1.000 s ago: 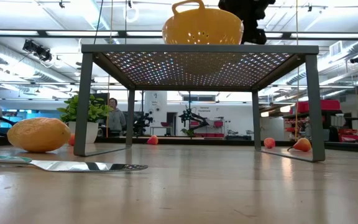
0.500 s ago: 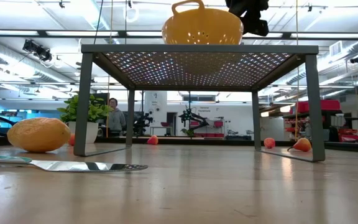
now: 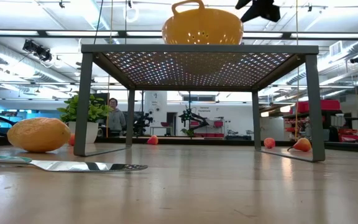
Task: Pick & Place Fruit
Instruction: Put the pear into the strainer bowl on the shelf
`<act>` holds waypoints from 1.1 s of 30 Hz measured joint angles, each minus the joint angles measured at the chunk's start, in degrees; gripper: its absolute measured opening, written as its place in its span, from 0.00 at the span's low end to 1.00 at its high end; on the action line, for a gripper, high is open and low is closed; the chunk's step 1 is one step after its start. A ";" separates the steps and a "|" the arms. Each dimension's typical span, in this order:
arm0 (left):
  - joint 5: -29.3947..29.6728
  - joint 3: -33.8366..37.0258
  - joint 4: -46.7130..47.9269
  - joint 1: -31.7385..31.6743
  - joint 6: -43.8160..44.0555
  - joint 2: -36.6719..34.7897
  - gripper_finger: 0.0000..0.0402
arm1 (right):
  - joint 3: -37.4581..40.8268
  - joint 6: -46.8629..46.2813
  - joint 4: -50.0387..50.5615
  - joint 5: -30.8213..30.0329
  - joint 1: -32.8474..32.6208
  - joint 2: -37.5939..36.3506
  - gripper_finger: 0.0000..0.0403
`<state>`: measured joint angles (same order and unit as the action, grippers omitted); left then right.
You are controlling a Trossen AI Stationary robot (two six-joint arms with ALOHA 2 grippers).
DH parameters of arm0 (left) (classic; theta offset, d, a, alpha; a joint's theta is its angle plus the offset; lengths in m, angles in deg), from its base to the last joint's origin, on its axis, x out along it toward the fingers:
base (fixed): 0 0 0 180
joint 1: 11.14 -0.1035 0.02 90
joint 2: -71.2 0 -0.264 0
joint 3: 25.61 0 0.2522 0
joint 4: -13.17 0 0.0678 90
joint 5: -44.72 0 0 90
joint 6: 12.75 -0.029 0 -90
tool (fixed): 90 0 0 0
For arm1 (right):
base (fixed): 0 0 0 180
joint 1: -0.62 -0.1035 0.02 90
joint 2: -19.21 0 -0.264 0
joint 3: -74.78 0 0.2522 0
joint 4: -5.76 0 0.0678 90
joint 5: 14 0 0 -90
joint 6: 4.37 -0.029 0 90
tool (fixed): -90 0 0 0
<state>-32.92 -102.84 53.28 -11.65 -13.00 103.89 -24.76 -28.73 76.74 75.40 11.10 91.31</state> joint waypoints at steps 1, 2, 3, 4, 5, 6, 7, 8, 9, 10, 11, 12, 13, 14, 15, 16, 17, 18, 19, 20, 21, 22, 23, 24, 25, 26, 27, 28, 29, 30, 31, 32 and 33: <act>0.00 0.00 0.00 0.00 0.00 0.00 0.01 | 0.00 0.02 0.05 -0.55 0.00 -0.63 0.43; 0.00 0.00 0.00 0.00 0.00 0.00 0.01 | 0.00 0.02 0.31 -0.84 0.00 -1.25 0.42; 0.00 0.00 0.00 0.00 0.00 0.00 0.02 | 0.00 0.02 0.64 -0.85 0.00 -1.79 0.41; -0.02 0.00 0.00 0.00 0.00 0.00 0.02 | 0.00 0.02 1.14 -0.87 0.00 -2.37 0.39; -0.02 -0.01 0.00 0.00 0.00 0.00 0.02 | 0.00 0.05 1.81 -1.03 0.00 -2.88 0.38; -0.02 0.00 0.00 0.00 -0.06 0.00 0.03 | 0.00 0.29 2.63 -1.84 0.00 -3.41 0.37; -0.02 0.00 0.00 0.00 -0.27 0.00 0.03 | 0.00 0.39 3.41 -3.11 0.00 -3.92 0.36; -0.02 0.00 -0.01 0.00 -0.54 0.00 0.02 | 0.00 0.44 4.11 -4.27 0.00 -4.36 0.35; -0.02 0.00 -0.02 0.00 -0.80 0.00 0.02 | 0.00 0.46 4.80 -5.46 0.00 -4.76 0.35; -0.02 -0.02 -0.02 0.00 -0.90 0.00 0.01 | 0.00 0.44 5.56 -6.19 0.00 -5.08 0.34; -0.02 0.00 -0.02 0.00 -0.90 0.00 0.01 | 0.00 0.45 6.18 -6.91 0.00 -5.27 0.34; -0.02 -0.01 -0.02 0.00 -0.92 0.00 0.01 | 0.00 0.46 6.81 -7.40 0.01 -5.48 0.34; -0.02 0.00 -0.02 0.00 -0.94 0.00 0.01 | 0.00 0.50 7.45 -8.07 0.01 -5.60 0.34; -0.02 0.00 -0.02 0.00 -0.96 0.00 0.02 | 0.00 0.81 8.18 -8.96 0.00 -5.66 0.34; -0.02 0.00 -0.02 0.00 -0.96 0.00 0.03 | 0.00 0.88 9.08 -9.86 0.00 -5.66 0.34; -0.02 0.00 -0.02 0.00 -0.96 0.00 0.03 | 0.00 0.89 10.01 -10.60 0.00 -5.65 0.34; -0.02 0.00 -0.02 0.00 -1.07 0.00 0.03 | 0.00 0.90 10.66 -11.28 0.00 -5.59 0.34; -0.02 0.00 -0.02 0.00 -1.09 0.00 0.03 | 0.00 0.90 10.96 -11.54 0.00 -5.43 0.34; -0.02 0.00 -0.02 0.00 -1.09 0.00 0.03 | 0.00 0.90 11.11 -11.65 0.00 -5.34 0.34; -0.02 0.00 -0.02 0.00 -1.09 0.00 0.03 | 0.00 0.90 11.16 -11.65 0.00 -5.25 0.34; -0.02 0.00 -0.02 0.00 -1.09 0.00 0.02 | 0.00 0.90 11.15 -11.65 0.00 -5.22 0.34; -0.02 -0.02 -0.02 0.00 -1.11 0.00 0.01 | 0.00 0.90 11.12 -11.66 0.00 -5.26 0.34; -0.02 0.00 -0.03 0.00 -1.09 0.00 0.01 | 0.00 0.90 11.12 -11.67 0.00 -5.29 0.34; -0.02 0.00 -0.02 0.00 -1.09 0.00 0.01 | 0.00 0.90 11.12 -11.67 0.00 -5.29 0.34; -0.02 0.00 -0.02 0.00 -1.09 0.00 0.02 | 0.00 0.90 11.12 -11.67 0.00 -5.29 0.34; -0.02 0.00 -0.02 0.00 -1.11 0.00 0.02 | 0.00 0.90 11.12 -11.67 0.00 -5.26 0.34; -0.02 0.00 -0.02 0.00 -1.11 0.00 0.03 | 0.00 0.90 11.12 -11.63 0.00 -5.29 0.34; -0.02 0.00 -0.02 0.00 -1.09 0.00 0.03 | 0.00 0.99 11.12 -11.43 0.00 -5.29 0.34; -0.02 0.00 -0.02 -0.01 -1.09 0.00 0.04 | 0.00 1.09 11.10 -11.43 0.02 -5.29 0.34; -0.02 0.00 -0.02 0.00 -1.09 0.00 0.03 | 0.00 1.09 11.02 -11.41 0.17 -5.27 0.34; -0.02 0.00 -0.02 0.00 -1.09 0.00 0.03 | 0.00 1.26 10.73 -11.33 0.55 -5.29 0.34; -0.02 0.00 -0.02 0.00 -1.09 0.00 0.02 | 0.00 1.43 10.32 -11.32 1.13 -5.29 0.34; -0.02 0.00 -0.02 0.00 -1.09 0.00 0.01 | 0.00 1.97 9.99 -11.30 1.85 -5.29 0.34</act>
<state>-32.94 -102.84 53.26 -11.65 -14.09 103.89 -24.76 -26.76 86.73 64.10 12.95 86.02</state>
